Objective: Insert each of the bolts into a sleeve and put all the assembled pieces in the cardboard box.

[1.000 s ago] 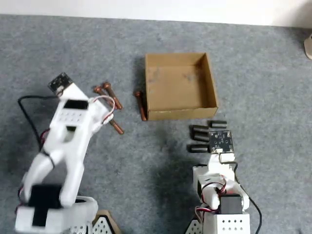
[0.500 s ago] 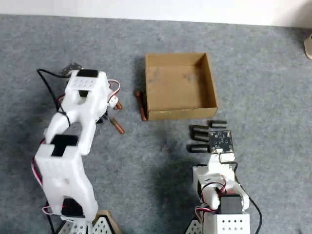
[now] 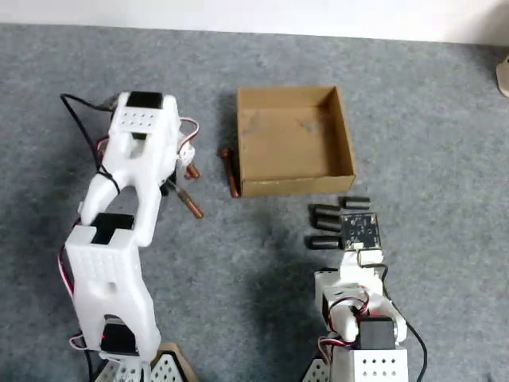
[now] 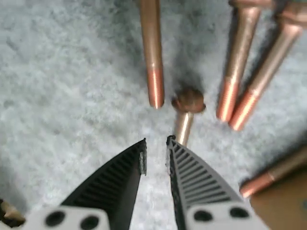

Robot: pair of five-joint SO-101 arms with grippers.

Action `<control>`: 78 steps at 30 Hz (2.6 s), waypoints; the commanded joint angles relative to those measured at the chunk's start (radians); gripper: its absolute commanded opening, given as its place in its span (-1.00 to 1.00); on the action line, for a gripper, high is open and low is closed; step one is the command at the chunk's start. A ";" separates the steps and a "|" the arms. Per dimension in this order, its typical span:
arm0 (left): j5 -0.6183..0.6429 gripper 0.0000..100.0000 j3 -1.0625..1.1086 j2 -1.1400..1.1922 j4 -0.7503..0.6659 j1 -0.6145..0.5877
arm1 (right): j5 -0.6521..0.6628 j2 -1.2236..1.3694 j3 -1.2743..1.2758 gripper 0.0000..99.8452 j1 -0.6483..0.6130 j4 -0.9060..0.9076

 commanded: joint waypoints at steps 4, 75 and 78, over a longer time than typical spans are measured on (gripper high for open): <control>0.008 -0.83 -0.070 0.002 0.029 0.048 | -0.008 -0.013 0.150 -0.99 0.007 0.001; 0.012 -0.99 -0.047 -0.214 0.189 -0.071 | -0.009 -0.015 0.150 -0.99 0.012 -0.045; -0.083 -0.99 0.139 -0.381 0.187 -0.067 | -0.003 -0.015 0.150 -0.99 -0.001 -0.056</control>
